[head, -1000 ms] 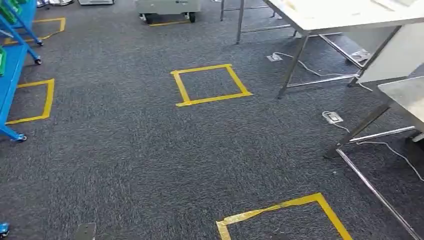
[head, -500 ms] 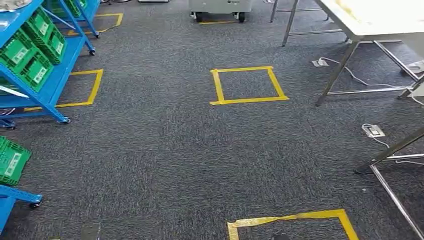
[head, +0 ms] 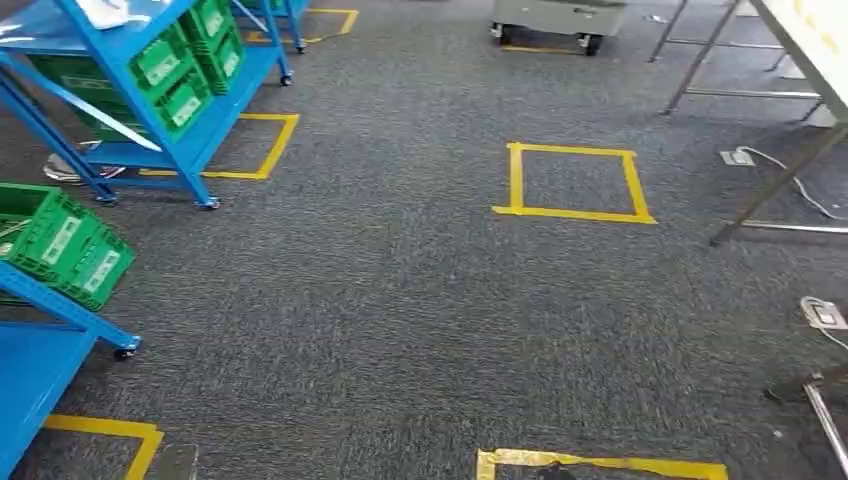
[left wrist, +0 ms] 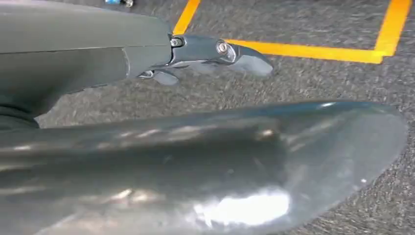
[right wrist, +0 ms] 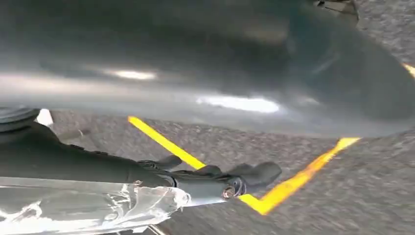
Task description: Take the parts from the cabinet and place them on the table.
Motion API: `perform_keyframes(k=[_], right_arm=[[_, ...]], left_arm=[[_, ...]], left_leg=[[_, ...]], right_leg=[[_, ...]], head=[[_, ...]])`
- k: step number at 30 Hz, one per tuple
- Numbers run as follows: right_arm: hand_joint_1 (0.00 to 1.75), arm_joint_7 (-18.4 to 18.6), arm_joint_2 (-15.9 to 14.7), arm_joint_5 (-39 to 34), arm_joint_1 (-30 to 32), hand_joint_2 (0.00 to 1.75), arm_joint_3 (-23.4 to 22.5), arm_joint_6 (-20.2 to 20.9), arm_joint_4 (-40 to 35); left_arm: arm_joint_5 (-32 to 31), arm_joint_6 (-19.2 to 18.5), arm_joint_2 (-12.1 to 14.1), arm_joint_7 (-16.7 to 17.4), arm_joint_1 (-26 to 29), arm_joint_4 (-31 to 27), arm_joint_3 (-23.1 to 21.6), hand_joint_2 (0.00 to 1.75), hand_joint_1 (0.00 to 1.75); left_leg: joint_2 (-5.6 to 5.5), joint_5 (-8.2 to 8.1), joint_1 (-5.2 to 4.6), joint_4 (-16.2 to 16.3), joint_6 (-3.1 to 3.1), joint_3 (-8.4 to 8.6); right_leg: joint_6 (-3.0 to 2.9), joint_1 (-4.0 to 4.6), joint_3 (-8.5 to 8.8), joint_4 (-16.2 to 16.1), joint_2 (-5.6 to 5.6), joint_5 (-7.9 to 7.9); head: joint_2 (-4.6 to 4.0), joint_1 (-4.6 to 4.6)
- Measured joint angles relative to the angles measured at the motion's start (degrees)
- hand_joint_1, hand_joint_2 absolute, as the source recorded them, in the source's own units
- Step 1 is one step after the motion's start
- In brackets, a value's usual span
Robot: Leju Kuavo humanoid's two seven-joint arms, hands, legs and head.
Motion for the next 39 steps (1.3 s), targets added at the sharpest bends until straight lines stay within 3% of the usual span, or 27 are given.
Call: perform_keyframes(k=[2,3,4,6,7,8,9,13,15,16,18,19,20,22,23,24,25,28,29,30,31,33,34,35,37,38,39], right_arm=[[0.0,0.02,0.0,0.0,0.36,0.0,0.0,0.07,0.0],[0.0,0.02,0.0,0.0,0.54,0.0,0.0,0.15,0.02],[0.0,0.02,0.0,0.0,0.64,0.0,0.0,0.22,0.04],[0.0,-0.15,0.0,0.0,0.63,0.0,0.0,0.57,0.04],[0.0,-0.2,-0.04,-0.02,0.61,0.0,0.0,0.68,0.04],[0.0,-0.22,-0.07,-0.04,0.6,0.0,0.0,0.7,0.04],[0.0,-0.26,-0.07,-0.04,0.62,0.0,0.0,0.79,0.07],[0.0,-0.15,-0.04,0.37,0.42,0.0,0.0,0.98,0.07],[0.0,-0.04,-0.07,0.64,0.29,0.0,-0.04,0.87,0.07],[0.0,0.02,-0.07,0.81,0.36,0.0,-0.04,0.79,0.07],[0.0,0.02,-0.04,1.01,0.6,0.0,-0.04,0.81,0.09],[0.0,0.02,-0.04,1.05,0.68,0.0,-0.04,0.81,0.11],[0.0,0.04,-0.02,1.07,0.66,0.0,-0.04,0.81,0.11],[0.0,0.04,-0.02,1.09,0.52,0.0,-0.04,0.83,0.11],[0.0,0.02,-0.02,1.09,0.48,0.0,-0.04,0.83,0.11],[0.0,0.02,-0.02,1.09,0.6,0.0,-0.04,0.83,0.11],[0.0,0.07,0.0,1.12,0.58,0.0,-0.04,0.85,0.11],[0.0,-0.02,0.0,1.33,0.18,0.0,-0.04,0.98,0.11],[0.0,-0.09,0.0,1.36,-0.02,0.0,-0.02,1.01,0.11],[0.0,-0.18,0.0,1.31,-0.07,0.0,-0.02,0.96,0.11],[0.0,-0.17,0.0,1.23,0.04,0.0,-0.04,0.96,0.11],[0.0,-0.24,0.0,0.94,0.45,0.0,-0.02,1.03,0.13],[0.0,-0.31,0.0,0.79,0.67,0.0,-0.04,1.07,0.13],[0.0,-0.35,-0.02,0.61,0.75,0.0,-0.04,1.11,0.13],[0.0,-0.55,-0.07,0.39,0.7,0.0,-0.09,1.11,0.13],[0.0,-0.72,-0.11,0.26,0.68,0.0,-0.11,1.11,0.13],[0.0,-0.85,-0.22,0.11,0.7,0.0,-0.15,1.09,0.13]], left_arm=[[0.0,-0.07,-0.09,0.0,-0.19,0.0,-0.04,0.0,0.0],[0.0,-0.17,-0.07,0.0,-0.13,0.0,-0.04,0.0,0.0],[0.02,-0.35,-0.02,0.04,-0.01,0.0,-0.04,0.0,0.0],[0.02,-0.72,0.02,0.35,0.05,0.0,-0.04,0.0,0.0],[0.02,-0.77,-0.02,0.46,0.03,0.0,-0.04,0.0,0.0],[0.02,-0.76,-0.04,0.5,0.02,0.0,-0.04,0.0,0.0],[0.04,-0.76,-0.02,0.52,-0.08,0.0,-0.04,0.0,0.0],[0.77,-0.76,0.15,0.55,0.33,0.0,-0.02,0.0,0.0],[1.12,-0.79,0.22,0.63,0.29,0.0,-0.02,0.0,0.0],[1.27,-0.79,0.22,0.68,0.08,0.0,-0.02,0.0,0.0],[1.51,-0.74,0.15,0.66,0.02,0.0,-0.02,0.0,0.0],[1.62,-0.74,0.17,0.59,0.11,0.0,0.0,0.0,0.0],[1.82,-0.72,0.2,0.52,0.23,0.0,0.0,0.0,0.0],[1.84,-0.68,0.39,0.39,0.27,0.0,0.02,0.0,0.0],[1.81,-0.68,0.42,0.33,0.19,0.0,0.02,0.0,0.0],[1.79,-0.68,0.26,0.31,-0.06,0.0,0.02,0.0,0.0],[1.77,-0.87,0.26,0.31,-0.33,0.0,0.02,0.0,0.0],[1.51,-1.88,0.31,0.15,0.13,0.0,0.02,0.0,0.0],[1.38,-1.97,0.31,0.11,0.29,0.0,0.04,0.0,0.0],[1.05,-1.97,0.31,0.0,0.25,0.0,0.04,0.0,0.0],[0.79,-1.99,0.28,-0.02,0.07,0.0,0.02,0.0,0.0],[0.57,-1.99,0.04,-0.07,-0.1,0.0,0.0,0.0,0.0],[0.28,-1.99,0.02,-0.07,-0.03,0.0,-0.02,0.0,0.0],[0.07,-2.03,0.04,-0.07,0.04,0.0,-0.04,0.0,0.0],[-0.24,-2.19,0.02,-0.09,0.04,0.0,-0.04,0.0,0.0],[-0.31,-2.34,-0.02,-0.09,0.02,0.0,-0.11,0.0,0.0],[-0.28,-2.4,-0.09,-0.13,-0.03,0.0,-0.15,0.0,0.0]], left_leg=[[-1.74,0.08,-0.06,0.01,0.26,-0.15],[-2.56,0.1,-0.14,0.02,0.29,-0.15],[-3.46,0.13,-0.19,0.04,0.29,-0.13],[-5.24,0.19,-0.18,0.12,0.21,-0.06],[-6.02,0.2,-0.12,0.14,0.15,0.01],[-6.65,0.26,-0.02,0.15,-0.08,-0.03],[-7.36,0.27,-0.26,0.53,-0.44,-0.41],[-9.6,0.96,0.29,0.07,-1.91,-1.24],[-3.98,-2.2,-0.08,3.79,-2.18,-2.99],[-2.55,-4.81,-0.03,8.62,-2.4,-5.33],[-1.6,-8.0,0.05,16.97,-2.69,-9.32],[-1.45,-7.75,0.08,17.98,-2.84,-9.87],[-1.32,-6.2,0.17,16.52,-2.94,-9.05],[0.12,-1.43,0.28,7.73,-3.04,-4.23],[2.81,0.12,0.26,3.07,-3.1,-1.41],[5.03,-0.19,0.1,0.2,-3.41,-0.07],[3.67,-0.28,0.08,0.56,-2.17,-0.34],[1.58,-0.24,0.01,0.44,-1.15,-0.65],[0.84,-0.04,0.25,0.35,-0.76,-0.56],[0.36,0.02,0.31,0.35,-0.4,-0.58],[-0.32,0.09,0.31,0.35,-0.16,-0.64],[-2.13,0.08,0.18,0.36,0.08,-0.65],[-3.06,0.1,0.12,0.36,0.1,-0.64],[-4.03,0.11,0.1,0.38,0.11,-0.61],[-5.75,0.17,0.11,0.38,0.03,-0.48],[-6.54,0.19,0.19,0.38,-0.08,-0.42],[-7.09,0.22,0.05,0.49,-0.36,-0.57]], right_leg=[[0.08,0.05,-4.67,9.87,1.61,-4.18],[-0.01,0.07,-6.3,12.81,1.79,-4.77],[-0.15,0.08,-6.57,12.75,1.81,-3.86],[-0.51,0.05,-3.41,5.37,2.35,1.03],[-0.62,-0.07,-0.84,-0.05,3.72,3.62],[-0.73,-0.33,1.01,-4.12,6.7,4.19],[-0.65,-0.55,1.37,-5.13,7.33,3.85],[-1.99,-0.27,1.48,-5.4,4.86,4.47],[-2.7,-0.31,1.57,-5.8,3.42,4.77],[-2.77,-0.19,1.46,-5.79,2.46,4.75],[-2.88,-0.14,1.38,-5.79,0.49,4.63],[-2.87,-0.19,1.37,-5.79,-0.33,4.61],[-2.79,-0.25,1.39,-5.79,-1.16,4.56],[-2.5,-0.43,1.61,-5.77,-2.71,4.39],[-2.15,-0.32,1.89,-5.69,-3.37,4.21],[-1.61,0.26,1.81,-5.19,-3.86,3.77],[-1.3,0.32,1.81,-5.26,-4.65,3.7],[-0.49,0.17,2.51,-5.41,-6.7,3.47],[0.06,-0.19,2.21,-4.68,-4.52,2.65],[0.17,-0.28,1.17,-2.19,-1.3,0.87],[0.21,-0.32,-0.82,2.13,0.4,-1.36],[0.23,-0.29,-5.53,11.67,1.68,-4.92],[0.06,-0.27,-6.79,13.5,1.79,-4.9],[-0.13,-0.22,-6.64,12.34,1.84,-3.43],[-0.64,-0.22,-3.11,4.08,2.57,1.61],[-0.88,-0.34,-0.42,-1.46,4.86,4.11],[-1.22,-0.51,0.65,-4.05,7.64,3.93]], head=[[0.0,0.24],[0.0,0.24],[0.0,0.24],[0.0,0.24],[0.0,0.28],[0.0,0.24],[0.0,0.18],[0.0,0.13],[0.0,-0.33],[0.0,-0.33],[0.0,-0.3],[0.0,-0.37],[0.0,-0.35],[0.0,-0.35],[0.0,-0.37],[0.0,-0.68],[0.0,-0.4],[0.0,-0.2],[0.0,-0.17],[0.0,0.15],[0.0,0.31],[0.0,0.44],[0.0,0.46],[0.0,0.39],[0.0,0.42],[0.0,0.48],[0.0,0.44]])
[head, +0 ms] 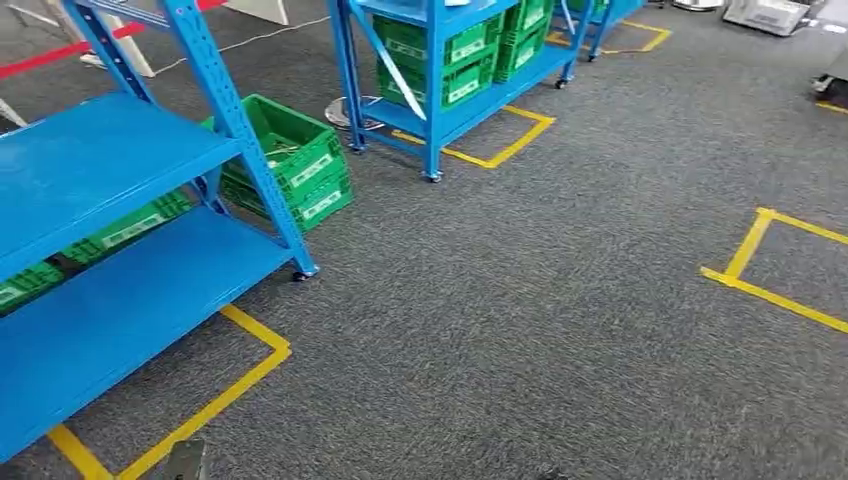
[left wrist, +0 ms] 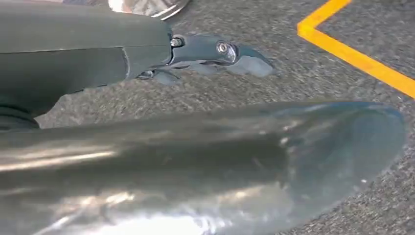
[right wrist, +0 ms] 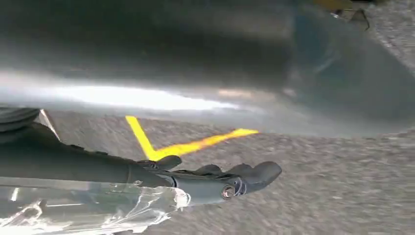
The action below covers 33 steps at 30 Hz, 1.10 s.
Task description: Take the parts from the cabinet and place them on the table.
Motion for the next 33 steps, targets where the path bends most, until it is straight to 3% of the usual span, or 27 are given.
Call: perform_keyframes(k=[2,4,5,6,7,9,10,11,12,13,14,15,16,17,19,20,21,22,23,24,25,26,28,29,30,31,33], right_arm=[[0.0,-0.11,-0.02,0.0,-0.02,0.0,-0.02,0.0,0.02],[0.0,-0.17,0.0,0.0,-0.02,0.0,-0.06,0.0,0.0],[0.0,-0.2,0.02,0.0,-0.16,0.0,-0.09,0.0,0.0],[0.0,-0.22,-0.09,-0.02,-0.15,0.0,-0.24,-0.13,0.0],[0.0,-0.22,-0.11,-0.07,-0.07,0.0,-0.39,-0.2,0.0],[0.0,-0.24,-0.15,-0.11,0.29,0.0,-0.5,-0.26,0.0],[0.0,-0.26,-0.15,-0.11,0.35,0.0,-0.5,-0.28,0.02],[0.0,-0.33,-0.15,-0.13,0.32,0.0,-0.52,-0.28,0.02],[0.0,-0.35,-0.15,-0.13,0.23,0.0,-0.55,-0.28,0.02],[0.0,-0.35,-0.15,-0.15,0.17,0.0,-0.61,-0.28,0.02],[0.0,-0.35,-0.15,-0.15,0.14,0.0,-0.7,-0.28,0.02],[0.0,-0.35,-0.15,-0.15,0.16,0.0,-0.79,-0.28,0.0],[0.0,-0.37,-0.15,-0.15,0.27,0.0,-0.85,-0.31,0.02],[0.0,-0.35,-0.15,-0.2,0.24,0.0,-0.9,-0.33,0.02],[0.0,-0.37,-0.15,-0.39,0.03,0.0,-0.98,-0.33,0.0],[0.0,-0.42,-0.15,-0.57,-0.05,0.0,-1.01,-0.33,-0.02],[0.0,-0.48,-0.15,-0.63,-0.13,0.0,-1.01,-0.33,0.0],[0.0,-0.52,-0.15,-0.76,-0.08,0.0,-1.03,-0.42,0.0],[0.0,-0.52,-0.15,-0.81,0.09,0.0,-1.03,-0.39,0.0],[0.0,-0.52,-0.15,-0.83,0.31,0.0,-1.03,-0.37,0.0],[0.0,-0.5,-0.15,-0.83,0.5,0.0,-1.03,-0.35,0.02],[0.0,-0.5,-0.15,-0.85,0.58,0.0,-1.05,-0.35,0.02],[0.0,-0.5,-0.15,-0.85,0.39,0.0,-1.22,-0.35,0.04],[0.0,-0.5,-0.15,-0.85,0.26,0.0,-1.38,-0.35,0.04],[0.0,-0.5,-0.15,-0.85,0.22,0.0,-1.42,-0.35,0.04],[0.0,-0.52,-0.15,-0.85,0.27,0.0,-1.44,-0.33,0.07],[0.0,-0.5,-0.13,-0.83,0.19,0.0,-1.48,-0.31,0.07]], left_arm=[[-0.02,-0.02,0.02,-0.07,-0.04,0.0,-0.15,0.0,0.0],[0.0,-0.04,0.07,-0.11,0.28,0.0,-0.28,0.0,0.0],[-0.02,-0.04,0.26,-0.13,0.31,0.0,-0.28,0.0,0.0],[0.0,-0.06,0.17,-0.2,0.29,0.0,-0.33,0.0,0.0],[-0.02,-0.2,0.17,-0.2,0.07,0.0,-0.35,0.0,0.0],[-0.02,-0.39,0.11,-0.2,-0.23,0.0,-0.39,0.0,0.0],[-0.02,-0.46,0.11,-0.2,-0.16,0.0,-0.39,0.0,0.0],[-0.02,-0.57,0.13,-0.22,-0.01,0.0,-0.39,0.0,0.0],[0.0,-0.63,0.2,-0.28,0.06,0.0,-0.37,0.0,0.0],[-0.02,-0.68,0.24,-0.39,0.06,0.0,-0.39,0.0,0.0],[-0.02,-0.7,0.33,-0.48,0.03,0.0,-0.39,0.0,0.0],[-0.02,-0.72,0.31,-0.52,-0.07,0.0,-0.41,0.0,0.0],[-0.02,-0.74,0.28,-0.55,-0.42,0.0,-0.42,0.0,0.0],[-0.02,-0.77,0.24,-0.55,-0.48,0.0,-0.44,0.0,0.0],[-0.02,-0.74,0.33,-0.83,-0.18,0.0,-0.44,0.0,0.0],[-0.02,-0.7,0.33,-0.92,-0.1,0.0,-0.44,0.0,0.0],[-0.04,-0.68,0.33,-0.98,0.01,0.0,-0.44,0.0,0.0],[-0.07,-0.63,0.37,-1.07,-0.11,0.0,-0.44,0.0,0.0],[-0.15,-0.63,0.29,-1.11,-0.29,0.0,-0.48,0.0,0.0],[-0.2,-0.63,0.24,-1.18,-0.33,0.0,-0.52,0.0,0.0],[-0.2,-0.63,0.24,-1.25,-0.28,0.0,-0.59,0.0,0.0],[-0.24,-0.61,0.33,-1.27,-0.17,0.0,-0.68,0.0,0.0],[-0.52,-0.53,0.39,-1.33,-0.06,0.0,-0.85,0.0,0.0],[-0.63,-0.48,0.39,-1.4,-0.06,0.0,-0.9,0.0,0.0],[-0.68,-0.44,0.39,-1.4,-0.06,0.0,-0.9,0.0,0.0],[-0.7,-0.39,0.44,-1.42,-0.19,0.0,-0.92,0.0,0.0],[-0.7,-0.37,0.44,-1.57,-0.11,0.0,-0.92,0.0,0.0]], left_leg=[[-1.27,0.22,0.29,0.06,-0.86,-0.56],[-2.51,0.61,0.56,-0.25,-1.74,-0.91],[-1.33,0.22,0.54,0.07,-1.87,-0.9],[2.42,-1.25,0.13,1.69,-2.12,-1.68],[4.43,-3.64,0.17,5.42,-2.35,-3.6],[5.54,-7.57,0.25,14.17,-2.63,-7.82],[5.66,-8.12,0.3,16.97,-2.78,-9.17],[5.7,-7.29,0.33,16.89,-2.88,-9.04],[5.84,-5.18,0.35,14.29,-2.9,-7.65],[6.34,-2.66,0.36,9.73,-2.85,-5.2],[8.14,-0.58,0.31,4.89,-2.76,-2.4],[12.05,0.15,0.17,1.35,-2.65,-0.15],[12.3,-0.49,-0.25,-0.45,-2.15,0.33],[11.38,-0.4,-0.1,-0.05,-1.57,-0.02],[9.9,-0.56,-0.29,-0.03,-0.98,-0.17],[9.08,-0.27,0.05,-0.22,-0.5,0.02],[8.43,-0.22,0.21,-0.25,-0.24,0.01],[7.78,-0.23,0.28,-0.25,0.09,-0.02],[6.88,-0.24,0.28,-0.24,0.37,-0.08],[5.89,-0.26,0.27,-0.24,0.46,-0.11],[4.99,-0.27,0.25,-0.24,0.48,-0.04],[4.06,-0.28,0.24,-0.23,0.48,0.03],[2.23,-0.47,0.28,-0.22,0.39,0.3],[1.36,-0.66,0.35,-0.21,0.11,0.54],[0.72,-0.85,0.42,-0.18,-0.23,0.63],[0.05,-1.22,0.0,0.41,-0.65,0.41],[-1.06,-1.16,0.44,0.11,-1.25,0.16]], right_leg=[[0.08,0.18,0.49,-0.63,-0.9,-0.01],[-0.53,0.38,0.49,-0.67,-1.97,0.29],[-1.03,-0.01,0.68,-1.27,-2.97,0.62],[-1.23,0.07,0.81,-1.55,-3.51,0.73],[-1.61,0.18,0.76,-1.58,-4.44,0.71],[-1.75,0.33,0.71,-1.58,-6.37,0.6],[-1.77,0.34,0.69,-1.56,-7.33,0.54],[-1.75,0.34,0.72,-1.56,-8.09,0.52],[-1.65,0.3,0.77,-1.55,-8.93,0.42],[-1.53,0.27,0.91,-1.55,-9.68,0.35],[-1.31,0.29,1.16,-1.53,-10.34,0.2],[-1.0,0.66,1.43,-1.5,-10.9,0.01],[-0.59,1.11,1.27,-0.91,-11.43,-0.51],[-0.37,1.26,1.39,-1.15,-12.2,-0.51],[0.07,1.16,2.15,-1.41,-13.91,-0.74],[0.48,1.01,2.09,-1.3,-14.03,-1.12],[0.95,0.73,1.7,-0.01,-10.66,-2.2],[1.09,0.53,0.23,3.48,-8.17,-4.37],[1.23,0.51,-2.12,8.52,-6.81,-6.74],[1.33,0.51,-4.61,13.57,-6.21,-8.59],[1.35,0.51,-6.41,16.7,-5.97,-9.1],[1.3,0.51,-7.13,17.18,-5.87,-8.25],[1.16,0.41,-5.23,11.43,-5.71,-3.59],[1.1,0.22,-3.05,6.34,-4.69,-0.7],[1.22,-0.18,-1.11,1.9,-1.88,1.14],[1.06,-0.5,-0.1,-0.62,-0.4,-0.28],[0.54,-0.12,0.19,-0.11,-1.44,-0.65]], head=[[0.0,-0.04],[0.0,-0.11],[0.0,-0.04],[0.0,-0.65],[0.0,-0.92],[0.0,-0.87],[0.0,-0.85],[0.0,-0.92],[0.0,-0.92],[0.0,-0.94],[0.0,-0.92],[0.0,-0.96],[0.0,-1.18],[0.0,-0.67],[0.0,-0.54],[0.0,-0.72],[0.0,-0.28],[0.0,0.02],[0.0,0.09],[0.0,0.26],[0.0,0.28],[0.0,0.33],[0.0,0.33],[0.0,0.31],[0.0,0.33],[0.0,0.37],[0.0,0.4]])
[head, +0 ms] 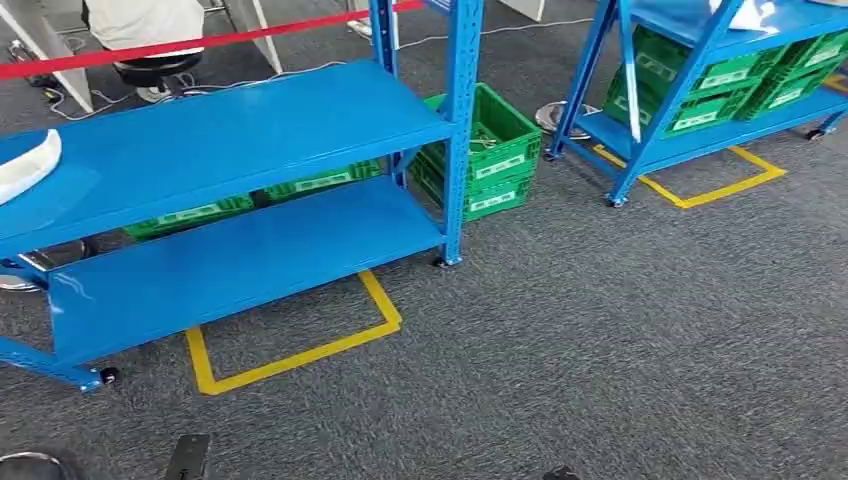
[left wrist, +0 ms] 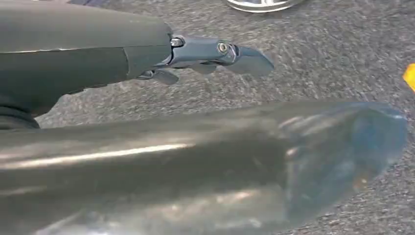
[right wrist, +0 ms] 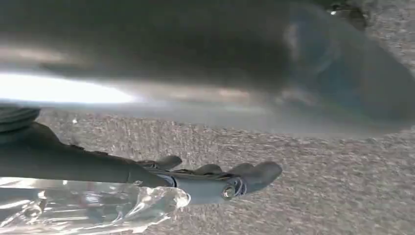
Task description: Take the parts from the cabinet and place them on the table.
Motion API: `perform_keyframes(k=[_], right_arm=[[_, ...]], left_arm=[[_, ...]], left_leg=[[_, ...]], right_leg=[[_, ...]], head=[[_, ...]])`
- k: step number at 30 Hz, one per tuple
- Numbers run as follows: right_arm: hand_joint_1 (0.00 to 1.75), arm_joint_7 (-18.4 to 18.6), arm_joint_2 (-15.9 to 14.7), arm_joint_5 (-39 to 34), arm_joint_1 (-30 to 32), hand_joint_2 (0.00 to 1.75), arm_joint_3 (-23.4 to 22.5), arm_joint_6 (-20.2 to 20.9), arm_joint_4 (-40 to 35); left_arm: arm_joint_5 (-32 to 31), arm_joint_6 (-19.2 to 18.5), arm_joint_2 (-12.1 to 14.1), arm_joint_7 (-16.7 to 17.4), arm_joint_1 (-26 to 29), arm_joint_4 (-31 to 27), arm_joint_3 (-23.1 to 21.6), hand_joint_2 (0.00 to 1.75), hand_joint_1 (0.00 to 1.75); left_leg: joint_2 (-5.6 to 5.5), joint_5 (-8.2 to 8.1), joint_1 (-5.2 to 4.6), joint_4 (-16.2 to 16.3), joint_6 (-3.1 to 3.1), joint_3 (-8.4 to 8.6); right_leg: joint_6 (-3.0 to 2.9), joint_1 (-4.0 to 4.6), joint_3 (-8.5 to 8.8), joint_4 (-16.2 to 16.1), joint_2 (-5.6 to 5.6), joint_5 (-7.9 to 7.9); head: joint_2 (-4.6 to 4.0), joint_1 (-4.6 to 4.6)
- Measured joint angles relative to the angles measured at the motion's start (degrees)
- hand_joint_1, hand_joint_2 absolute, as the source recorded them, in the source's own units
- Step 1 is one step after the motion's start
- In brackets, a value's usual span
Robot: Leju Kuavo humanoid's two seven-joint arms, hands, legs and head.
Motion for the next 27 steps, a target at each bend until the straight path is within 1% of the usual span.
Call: perform_keyframes(k=[1,2,3,4,5,6,7,8,9,10,11,12,13,14,15,16,17,18,19,20,21,22,23,24,25,26,27], right_arm=[[0.0,-0.02,0.0,0.02,0.03,0.0,-0.05,0.0,0.0],[0.0,-0.02,0.02,0.04,-0.07,0.0,-0.11,0.0,-0.02],[0.0,-0.11,0.11,0.09,-0.05,0.0,-0.18,0.0,-0.02],[0.0,-0.09,0.04,0.09,0.03,0.0,-0.33,-0.02,-0.02],[0.0,-0.09,0.04,0.09,0.15,0.0,-0.37,-0.04,-0.02],[0.0,-0.09,0.04,0.09,0.32,0.0,-0.39,-0.02,0.0],[0.0,-0.11,0.04,0.09,0.48,0.0,-0.39,0.0,0.0],[0.0,-0.11,0.04,0.09,0.63,0.0,-0.39,0.02,0.0],[0.0,-0.11,0.04,0.07,0.67,0.0,-0.39,0.02,0.0],[0.0,-0.13,0.04,0.05,0.67,0.0,-0.42,0.02,0.0],[0.0,-0.15,0.04,0.04,0.66,0.0,-0.44,0.02,0.0],[0.0,-0.2,0.04,0.04,0.7,0.0,-0.46,0.02,0.0],[0.0,-0.2,0.04,0.02,0.69,0.0,-0.48,0.02,0.04],[0.0,-0.28,0.04,0.02,0.63,0.0,-0.48,0.02,0.04],[0.0,-0.26,0.04,0.0,0.64,0.0,-0.48,0.04,0.04],[0.0,-0.28,0.04,0.0,0.56,0.0,-0.5,0.04,0.04],[0.0,-0.35,0.04,0.0,0.12,0.0,-0.5,0.02,0.02],[0.0,-0.37,0.04,0.0,-0.23,0.0,-0.5,0.02,0.0],[0.0,-0.52,0.04,-0.02,-0.28,0.0,-0.5,0.0,0.0],[0.0,-0.54,0.04,-0.09,-0.11,0.0,-0.53,-0.02,0.0],[0.0,-0.59,0.04,-0.18,0.1,0.0,-0.55,0.0,0.02],[0.0,-0.59,0.04,-0.22,0.46,0.0,-0.59,0.06,0.09],[0.0,-0.65,0.04,-0.28,0.9,0.0,-0.66,0.13,0.11],[0.0,-0.68,0.04,-0.28,1.1,0.0,-0.77,0.17,0.15],[0.0,-0.72,0.04,-0.33,1.18,0.0,-0.85,0.22,0.17],[0.0,-0.87,0.04,-0.44,1.21,0.0,-0.92,0.3,0.22],[0.0,-0.98,0.04,-0.61,1.4,0.0,-0.96,0.42,0.3]], left_arm=[[0.0,0.02,0.0,0.0,0.2,0.0,0.0,0.0,0.0],[0.0,0.02,0.11,0.0,0.32,0.0,0.0,0.0,0.0],[0.02,0.04,0.17,-0.04,0.45,0.0,0.0,0.0,0.0],[0.02,0.07,0.13,-0.09,0.23,0.0,0.0,0.0,0.0],[0.04,0.07,0.09,-0.11,0.04,0.0,-0.02,0.0,0.0],[0.09,0.07,0.04,-0.13,-0.03,0.0,-0.02,0.0,0.0],[0.09,0.07,0.04,-0.17,0.03,0.0,-0.04,0.0,0.0],[0.11,0.07,0.04,-0.17,0.25,0.0,-0.02,0.0,0.0],[0.18,0.07,0.07,-0.17,0.52,0.0,-0.02,0.0,0.0],[0.15,0.06,0.09,-0.17,0.67,0.0,-0.02,0.0,0.0],[0.15,0.04,0.11,-0.17,0.73,0.0,-0.02,0.0,0.0],[0.15,0.04,0.13,-0.17,0.78,0.0,-0.02,0.0,0.0],[0.15,0.02,0.11,-0.17,0.69,0.0,-0.02,0.0,0.0],[0.13,0.07,0.09,-0.2,0.5,0.0,-0.04,0.0,0.0],[0.11,0.0,0.02,-0.17,0.47,0.0,-0.04,0.0,0.0],[0.11,0.02,0.02,-0.17,0.51,0.0,-0.04,0.0,0.0],[0.11,0.02,0.04,-0.17,0.53,0.0,-0.04,0.0,0.0],[0.11,0.02,0.07,-0.17,0.64,0.0,-0.04,0.0,0.0],[0.09,0.04,0.13,-0.2,0.6,0.0,-0.04,0.0,0.0],[0.09,0.02,0.11,-0.17,0.52,0.0,-0.04,0.0,0.0],[0.09,0.02,0.07,-0.2,0.54,0.0,-0.04,0.0,0.0],[0.07,0.02,0.04,-0.2,0.71,0.0,-0.07,0.0,0.0],[0.07,0.02,0.04,-0.2,1.0,0.0,-0.07,0.0,0.0],[0.09,0.02,0.09,-0.17,1.25,0.0,-0.04,0.0,0.0],[0.09,0.02,0.11,-0.2,1.43,0.0,-0.04,0.0,0.0],[0.09,-0.02,0.11,-0.26,1.5,0.0,-0.04,0.0,0.0],[0.09,-0.19,0.11,-0.61,1.59,0.0,-0.04,0.0,0.0]], left_leg=[[-0.57,-0.07,0.17,-0.28,-0.44,-0.09],[-1.1,-0.48,0.22,-0.22,-0.77,0.01],[1.8,-0.6,-0.13,0.74,-0.87,-0.1],[4.56,-1.62,-0.27,3.46,-1.14,-1.73],[5.8,-3.11,-0.24,7.29,-1.29,-4.16],[6.52,-4.77,-0.23,12.25,-1.37,-7.33],[6.75,-5.46,-0.26,16.38,-1.38,-10.2],[6.75,-4.58,-0.28,17.83,-1.28,-11.93],[6.78,-2.34,-0.36,16.78,-1.08,-12.13],[6.87,0.97,-0.51,13.52,-0.73,-11.29],[7.59,4.85,-0.79,8.4,-0.16,-9.44],[10.22,7.64,-1.37,3.84,0.57,-7.78],[13.1,5.99,-2.5,3.17,0.82,-6.98],[12.55,4.64,-2.43,1.88,1.42,-6.22],[11.94,4.17,-2.34,1.77,1.52,-6.1],[10.86,3.49,-2.14,1.6,1.69,-5.64],[10.0,2.83,-1.87,1.44,2.04,-5.1],[9.2,2.49,-1.41,1.04,2.18,-4.18],[8.72,1.87,-1.23,0.9,2.56,-3.37],[7.91,1.15,-1.04,0.74,2.73,-2.61],[6.95,0.44,-0.83,0.69,2.76,-1.71],[5.88,-0.5,-0.63,0.55,2.71,-0.5],[4.72,-1.36,-0.44,0.4,2.55,0.84],[3.7,-2.19,-0.27,0.28,2.34,2.14],[2.71,-3.11,-0.1,0.09,2.1,3.57],[1.8,-4.15,0.15,0.06,1.82,4.92],[1.08,-4.9,0.31,0.14,1.47,6.14]], right_leg=[[-0.55,0.25,0.04,0.07,-0.55,-0.31],[-0.98,-0.19,0.57,-0.27,-1.15,-0.32],[-1.28,-0.12,1.1,-0.61,-1.77,-0.48],[-1.76,-0.05,1.72,-0.83,-2.45,-0.84],[-1.91,0.13,2.2,-0.93,-3.23,-1.19],[-1.99,0.29,2.79,-0.99,-4.11,-1.75],[-2.0,0.39,3.45,-1.0,-4.95,-2.41],[-1.98,0.46,4.26,-1.03,-5.71,-3.13],[-1.87,0.5,5.22,-1.11,-6.4,-3.86],[-1.74,0.52,5.97,-1.22,-7.12,-4.71],[-1.68,0.54,7.49,-1.5,-7.97,-5.63],[-1.56,0.6,8.76,-1.91,-8.69,-6.47],[-1.2,1.05,9.62,-2.23,-9.27,-7.29],[-0.8,1.32,10.29,-2.74,-9.91,-8.0],[-0.61,1.45,11.58,-3.85,-10.84,-8.23],[-0.13,1.49,12.85,-3.66,-10.92,-7.57],[0.42,1.5,12.58,-2.4,-10.91,-6.76],[0.67,1.31,10.41,1.34,-9.1,-5.72],[0.85,1.19,7.53,6.34,-6.59,-4.15],[1.03,0.97,4.32,11.25,-5.16,-4.62],[1.06,0.83,1.58,14.24,-4.61,-6.86],[1.13,0.72,-0.88,15.79,-4.43,-10.59],[1.36,0.58,-2.65,15.78,-4.43,-14.16],[1.78,0.35,-4.1,14.91,-4.43,-16.55],[2.25,0.05,-5.3,12.94,-4.37,-17.16],[2.65,-0.27,-6.2,10.07,-4.1,-15.15],[3.01,-0.71,-6.95,6.74,-3.08,-9.12]], head=[[0.0,-0.05],[0.0,-0.05],[0.0,-0.18],[0.0,-1.14],[0.0,-1.03],[0.0,-1.1],[0.0,-1.07],[0.0,-1.07],[0.0,-1.12],[0.0,-1.1],[0.0,-1.14],[0.0,-1.07],[0.0,-1.01],[0.0,-1.27],[0.0,-1.01],[0.0,-1.12],[0.0,-1.07],[0.04,-1.12],[-0.02,-0.77],[0.0,-0.77],[0.0,-0.66],[0.0,-0.49],[0.02,-0.44],[0.02,-0.24],[0.02,-0.18],[0.0,-0.24],[0.02,-0.05]])
